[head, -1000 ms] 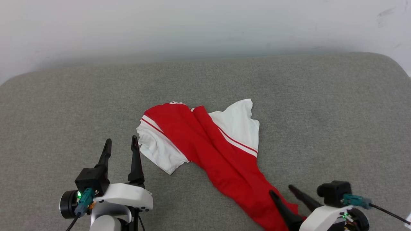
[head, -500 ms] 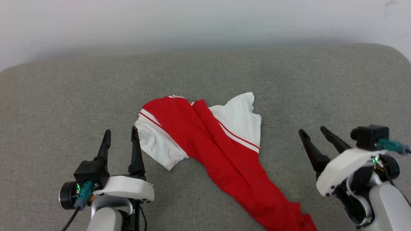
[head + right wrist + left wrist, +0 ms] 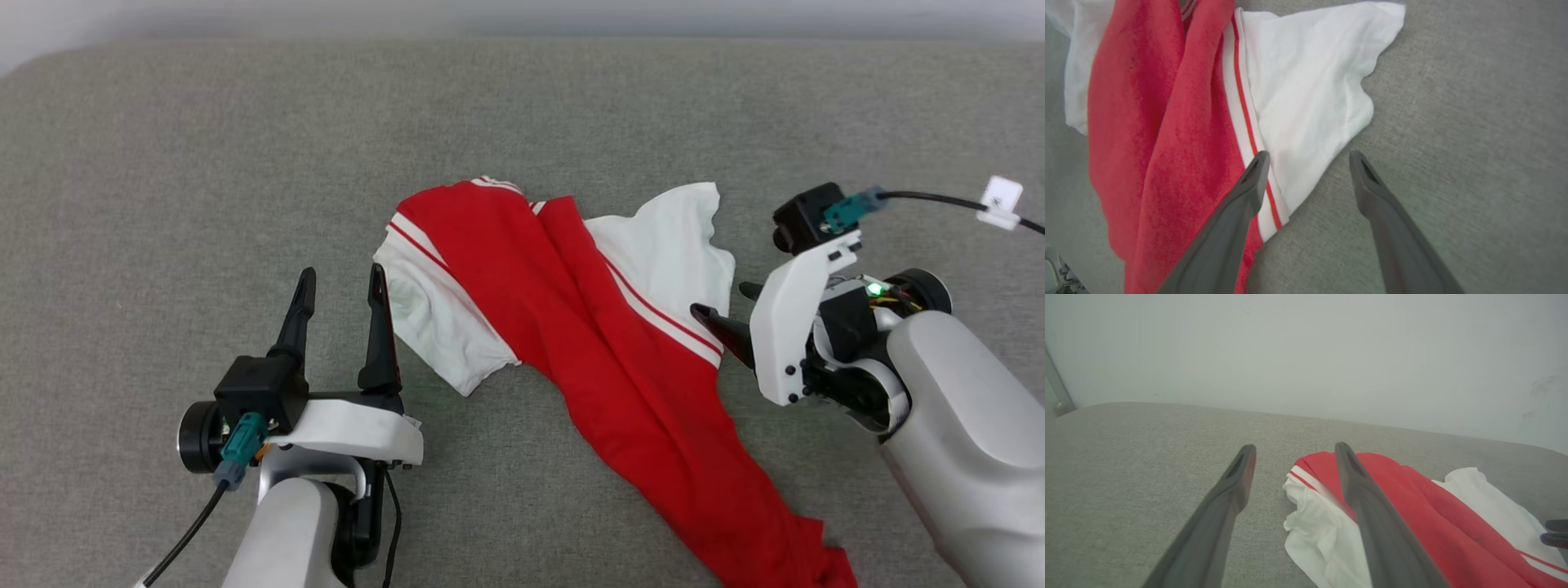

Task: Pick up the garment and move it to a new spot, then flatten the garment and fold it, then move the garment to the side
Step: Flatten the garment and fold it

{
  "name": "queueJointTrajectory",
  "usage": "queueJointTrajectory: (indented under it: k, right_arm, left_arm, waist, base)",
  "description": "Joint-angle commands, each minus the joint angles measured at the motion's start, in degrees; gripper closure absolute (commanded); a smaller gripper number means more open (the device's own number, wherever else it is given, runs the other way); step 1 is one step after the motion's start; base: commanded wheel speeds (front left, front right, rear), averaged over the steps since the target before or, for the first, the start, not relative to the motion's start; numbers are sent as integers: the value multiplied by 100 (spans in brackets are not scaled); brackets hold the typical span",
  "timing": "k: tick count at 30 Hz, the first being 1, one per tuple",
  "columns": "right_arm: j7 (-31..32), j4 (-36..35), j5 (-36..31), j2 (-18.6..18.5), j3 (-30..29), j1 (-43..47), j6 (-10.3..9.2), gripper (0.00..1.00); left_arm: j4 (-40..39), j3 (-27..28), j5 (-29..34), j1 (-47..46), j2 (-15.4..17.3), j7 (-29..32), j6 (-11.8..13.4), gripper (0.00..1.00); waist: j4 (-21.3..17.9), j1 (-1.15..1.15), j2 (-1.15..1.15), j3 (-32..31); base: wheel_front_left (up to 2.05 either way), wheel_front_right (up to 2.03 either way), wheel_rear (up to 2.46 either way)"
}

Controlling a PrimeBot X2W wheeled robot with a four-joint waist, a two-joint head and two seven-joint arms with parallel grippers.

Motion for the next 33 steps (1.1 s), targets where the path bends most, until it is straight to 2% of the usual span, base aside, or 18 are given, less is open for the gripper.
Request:
queueJointTrajectory:
  k: [1, 7, 8, 9, 10, 14, 21, 27, 33]
  right_arm:
    - [120, 182, 62, -72, 209, -204, -4, 0]
    - [677, 945, 430, -83, 853, -452, -4, 0]
    - [737, 1014, 499, -93, 943, -461, -4, 19]
    - [691, 1035, 592, -81, 996, -472, -4, 70]
    - [639, 1044, 621, -94, 1060, -511, -4, 100]
    - [-24, 888, 622, -238, 1058, -682, -4, 100]
    - [-1240, 678, 469, -519, 473, -471, -4, 100]
    - [-1751, 478, 287, -618, -445, 470, -4, 100]
    - [-1874, 367, -61, -341, -1424, 1719, -4, 100]
  left_arm:
    - [-3, -9, 7, -91, -7, -12, 20, 0]
    - [-31, -16, 55, -148, -22, -13, 22, 0]
    - [-36, -13, 57, -145, -26, -13, 28, 0]
    - [-38, -12, 58, -137, -29, -13, 29, 0]
    - [-40, -5, 59, -124, -31, -14, 35, 0]
    - [-39, 22, 67, -63, -38, -14, 57, 0]
    - [5, 130, 67, 77, -14, -13, 42, 0]
    - [53, 195, 50, 236, 1, -14, 42, 0]
    - [125, 218, 14, 338, 12, -14, 10, 0]
  waist:
    - [101, 0, 0, 150]
    - [126, 0, 0, 269]
    - [124, 0, 0, 276]
    - [117, 0, 0, 273]
    - [106, 0, 0, 267]
    - [36, 0, 0, 207]
    - [-187, 0, 0, -14]
    - [-362, 0, 0, -269]
    - [-407, 0, 0, -454]
  base:
    - [0, 0, 0]
    - [0, 0, 0]
    - [0, 0, 0]
    - [0, 0, 0]
    - [0, 0, 0]
    - [0, 0, 0]
    - [0, 0, 0]
    - [0, 0, 0]
    - [0, 0, 0]
